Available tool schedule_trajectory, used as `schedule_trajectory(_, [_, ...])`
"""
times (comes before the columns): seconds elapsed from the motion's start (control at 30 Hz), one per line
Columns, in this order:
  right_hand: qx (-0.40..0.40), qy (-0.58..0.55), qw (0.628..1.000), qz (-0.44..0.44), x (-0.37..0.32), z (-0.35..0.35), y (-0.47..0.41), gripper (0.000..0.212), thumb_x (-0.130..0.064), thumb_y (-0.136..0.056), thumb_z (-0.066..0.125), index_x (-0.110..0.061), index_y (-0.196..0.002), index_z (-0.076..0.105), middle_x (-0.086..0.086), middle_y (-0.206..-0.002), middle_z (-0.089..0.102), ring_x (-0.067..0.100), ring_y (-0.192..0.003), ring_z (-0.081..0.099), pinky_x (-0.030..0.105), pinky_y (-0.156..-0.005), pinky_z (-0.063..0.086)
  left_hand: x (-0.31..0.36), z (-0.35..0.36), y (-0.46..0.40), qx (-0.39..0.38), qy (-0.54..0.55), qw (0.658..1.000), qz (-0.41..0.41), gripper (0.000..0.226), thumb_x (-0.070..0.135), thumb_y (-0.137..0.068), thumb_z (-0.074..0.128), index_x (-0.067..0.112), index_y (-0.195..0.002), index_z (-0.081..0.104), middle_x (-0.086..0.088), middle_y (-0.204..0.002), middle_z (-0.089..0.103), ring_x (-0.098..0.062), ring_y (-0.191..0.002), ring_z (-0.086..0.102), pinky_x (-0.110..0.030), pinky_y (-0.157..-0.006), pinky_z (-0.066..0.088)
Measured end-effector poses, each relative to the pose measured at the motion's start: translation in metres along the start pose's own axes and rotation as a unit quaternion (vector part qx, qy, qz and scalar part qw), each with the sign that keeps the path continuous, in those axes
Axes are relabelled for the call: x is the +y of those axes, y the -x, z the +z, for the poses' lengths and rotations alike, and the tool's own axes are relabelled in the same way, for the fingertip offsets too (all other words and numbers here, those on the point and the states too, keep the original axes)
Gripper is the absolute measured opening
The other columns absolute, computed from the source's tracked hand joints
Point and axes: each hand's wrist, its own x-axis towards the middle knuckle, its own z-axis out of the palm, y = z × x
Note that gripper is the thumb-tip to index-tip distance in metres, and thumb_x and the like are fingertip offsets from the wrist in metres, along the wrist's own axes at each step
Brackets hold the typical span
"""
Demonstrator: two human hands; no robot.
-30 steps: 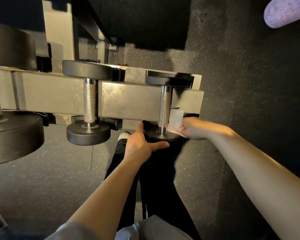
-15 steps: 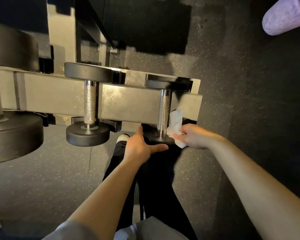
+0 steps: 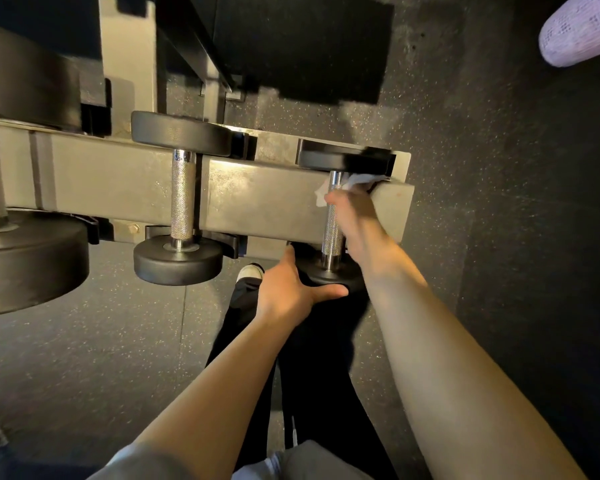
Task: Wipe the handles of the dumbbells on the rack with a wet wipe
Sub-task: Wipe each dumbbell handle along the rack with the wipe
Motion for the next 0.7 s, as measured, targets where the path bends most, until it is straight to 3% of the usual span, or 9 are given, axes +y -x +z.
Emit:
schedule_trajectory(0.07, [-0.010, 0.117, 0.993, -0.006, 0.013, -0.001, 0.006, 0.040, -0.014, -0.097, 0.044, 0.001, -0.134, 0.039, 0.018, -0.128, 0.049, 0.031, -0.116, 0.049, 0.029, -0.089, 0.039, 0.000, 0.003, 0.001, 0.009, 0.007, 1.000, 0.005, 0.091, 0.051, -0.054, 0.089, 0.022, -0.130, 0.048, 0.009, -0.107, 0.064, -0.014, -0.106, 0.061, -0.021, -0.077, 0.042])
schedule_trajectory(0.17, [-0.036, 0.300, 0.952, -0.038, 0.040, -0.016, 0.019, 0.040, -0.015, -0.099, 0.040, 0.004, -0.135, 0.034, 0.022, -0.130, 0.048, 0.035, -0.117, 0.049, 0.033, -0.089, 0.039, 0.001, 0.009, 0.003, 0.021, 0.010, 1.000, 0.004, 0.107, 0.052, -0.054, 0.088, 0.017, -0.142, 0.039, -0.001, -0.123, 0.063, -0.021, -0.116, 0.058, -0.024, -0.084, 0.042])
schedule_trajectory(0.27, [-0.083, 0.430, 0.899, -0.023, 0.053, -0.021, 0.029, 0.039, -0.011, -0.097, 0.040, 0.004, -0.133, 0.035, 0.021, -0.130, 0.048, 0.035, -0.117, 0.048, 0.033, -0.088, 0.038, 0.002, 0.011, 0.003, 0.028, 0.012, 1.000, 0.004, 0.112, 0.051, -0.056, 0.087, 0.014, -0.147, 0.032, -0.007, -0.124, 0.061, -0.025, -0.119, 0.055, -0.026, -0.084, 0.042])
schedule_trajectory(0.33, [-0.087, 0.397, 0.913, -0.013, 0.044, -0.020, 0.026, 0.039, -0.011, -0.096, 0.043, 0.003, -0.132, 0.038, 0.020, -0.126, 0.051, 0.034, -0.114, 0.051, 0.032, -0.085, 0.039, 0.002, 0.012, 0.004, 0.031, 0.015, 0.999, 0.003, 0.118, 0.054, -0.054, 0.088, 0.014, -0.148, 0.030, -0.006, -0.127, 0.060, -0.025, -0.121, 0.054, -0.028, -0.091, 0.045])
schedule_trajectory(0.4, [-0.072, 0.232, 0.970, -0.004, 0.026, -0.018, 0.016, 0.031, -0.010, -0.096, 0.046, -0.003, -0.126, 0.045, 0.015, -0.109, 0.055, 0.021, -0.095, 0.059, 0.027, -0.077, 0.038, 0.001, 0.014, 0.005, 0.038, 0.020, 0.999, 0.011, 0.118, 0.054, -0.051, 0.089, 0.016, -0.147, 0.032, -0.002, -0.123, 0.061, -0.023, -0.120, 0.055, -0.026, -0.092, 0.044])
schedule_trajectory(0.47, [-0.039, 0.027, 0.999, -0.014, 0.003, -0.012, 0.008, 0.018, -0.009, -0.096, 0.049, -0.008, -0.112, 0.054, 0.004, -0.086, 0.054, 0.004, -0.070, 0.055, 0.023, -0.065, 0.036, 0.001, 0.015, 0.007, 0.050, 0.030, 0.998, 0.017, 0.113, 0.050, -0.052, 0.090, 0.017, -0.145, 0.036, 0.001, -0.114, 0.061, -0.022, -0.115, 0.056, -0.022, -0.086, 0.043])
schedule_trajectory(0.53, [0.002, -0.057, 0.998, -0.029, -0.002, -0.007, 0.002, 0.027, -0.015, -0.097, 0.049, -0.007, -0.123, 0.053, 0.001, -0.099, 0.058, 0.010, -0.093, 0.057, 0.021, -0.074, 0.039, 0.001, 0.015, 0.007, 0.061, 0.033, 0.997, 0.021, 0.110, 0.050, -0.052, 0.090, 0.019, -0.144, 0.038, -0.001, -0.118, 0.063, -0.022, -0.115, 0.057, -0.028, -0.089, 0.046])
schedule_trajectory(0.6, [-0.006, 0.052, 0.998, -0.039, 0.010, -0.005, 0.007, 0.039, -0.024, -0.101, 0.040, -0.005, -0.136, 0.043, 0.008, -0.125, 0.054, 0.022, -0.119, 0.049, 0.022, -0.088, 0.035, 0.000, 0.016, 0.007, 0.067, 0.039, 0.997, 0.024, 0.110, 0.050, -0.051, 0.091, 0.022, -0.144, 0.039, 0.000, -0.122, 0.063, -0.020, -0.116, 0.057, -0.031, -0.093, 0.047])
schedule_trajectory(0.7, [0.007, 0.287, 0.952, -0.102, 0.047, -0.023, 0.019, 0.036, -0.023, -0.102, 0.036, 0.003, -0.122, 0.049, 0.022, -0.115, 0.057, 0.035, -0.108, 0.054, 0.031, -0.084, 0.039, -0.003, 0.015, 0.009, 0.076, 0.067, 0.995, 0.016, 0.107, 0.046, -0.050, 0.092, 0.025, -0.143, 0.042, 0.004, -0.127, 0.062, -0.016, -0.120, 0.057, -0.024, -0.093, 0.045])
